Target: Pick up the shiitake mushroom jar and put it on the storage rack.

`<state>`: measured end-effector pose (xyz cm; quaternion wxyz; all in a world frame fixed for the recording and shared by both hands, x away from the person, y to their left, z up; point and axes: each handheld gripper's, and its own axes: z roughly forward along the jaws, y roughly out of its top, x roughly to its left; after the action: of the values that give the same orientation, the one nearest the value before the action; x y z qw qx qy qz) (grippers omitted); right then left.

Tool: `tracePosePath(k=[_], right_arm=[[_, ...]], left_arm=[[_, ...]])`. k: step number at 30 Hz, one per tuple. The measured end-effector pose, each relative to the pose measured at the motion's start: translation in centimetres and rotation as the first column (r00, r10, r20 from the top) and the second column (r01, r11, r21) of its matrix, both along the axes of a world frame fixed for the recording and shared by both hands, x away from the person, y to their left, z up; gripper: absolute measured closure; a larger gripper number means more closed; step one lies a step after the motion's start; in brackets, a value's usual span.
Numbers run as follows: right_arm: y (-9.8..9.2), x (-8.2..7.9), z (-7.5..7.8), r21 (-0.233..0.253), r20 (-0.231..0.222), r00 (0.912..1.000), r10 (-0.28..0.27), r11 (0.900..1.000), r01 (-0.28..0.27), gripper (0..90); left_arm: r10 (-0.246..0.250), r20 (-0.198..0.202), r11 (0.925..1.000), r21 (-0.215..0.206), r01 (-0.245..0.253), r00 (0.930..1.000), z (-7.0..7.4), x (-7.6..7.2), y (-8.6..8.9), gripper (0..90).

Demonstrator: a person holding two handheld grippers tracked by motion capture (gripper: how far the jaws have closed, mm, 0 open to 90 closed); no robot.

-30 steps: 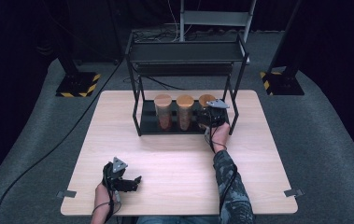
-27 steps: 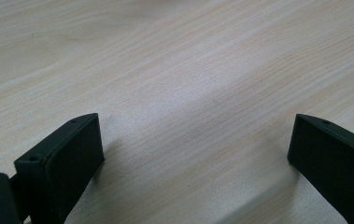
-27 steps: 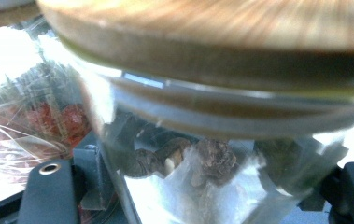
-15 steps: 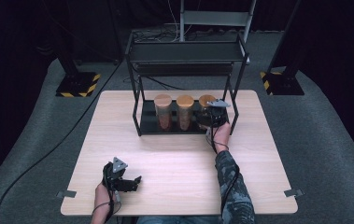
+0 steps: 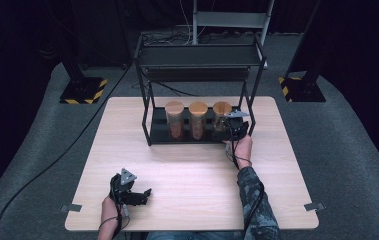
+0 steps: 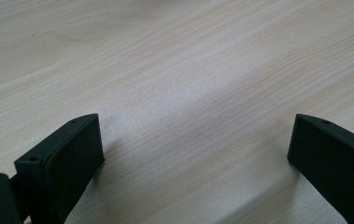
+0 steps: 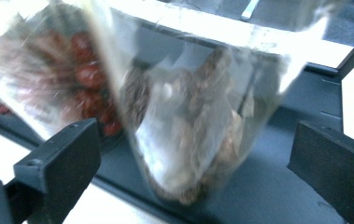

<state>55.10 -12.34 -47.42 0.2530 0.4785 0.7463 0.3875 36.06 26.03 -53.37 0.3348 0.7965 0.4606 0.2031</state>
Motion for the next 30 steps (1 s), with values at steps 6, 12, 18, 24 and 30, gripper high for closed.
tracePosePath(k=[6,12,18,24,30], right_arm=[[-0.6,-2.0,0.4,0.002,0.005,0.9999,0.016,1.0,-0.016,0.0],[-1.2,-4.3,0.4,-0.011,0.015,0.9988,0.048,0.999,-0.047,0.0],[-2.3,-7.3,-0.6,-0.01,0.004,0.9983,0.057,0.998,-0.057,0.0],[-3.7,-10.5,-2.6,-0.047,-0.022,0.9985,0.05,0.998,-0.05,0.0],[-5.7,-13.9,-4.3,-0.004,-0.061,0.9975,0.036,0.999,-0.036,0.0]], left_arm=[[0.0,0.001,1.0,0.0,0.0,1.0,0.0,0.0,0.0,2.6],[0.0,0.0,1.0,0.0,0.0,1.0,0.0,0.0,0.0,2.6],[0.0,0.0,1.0,0.0,0.0,1.0,0.0,0.0,0.0,2.6],[0.0,0.0,1.0,0.0,0.0,1.0,0.0,0.0,0.0,2.6],[0.0,-0.001,1.0,-0.001,0.0,1.0,0.0,0.0,0.0,2.5]])
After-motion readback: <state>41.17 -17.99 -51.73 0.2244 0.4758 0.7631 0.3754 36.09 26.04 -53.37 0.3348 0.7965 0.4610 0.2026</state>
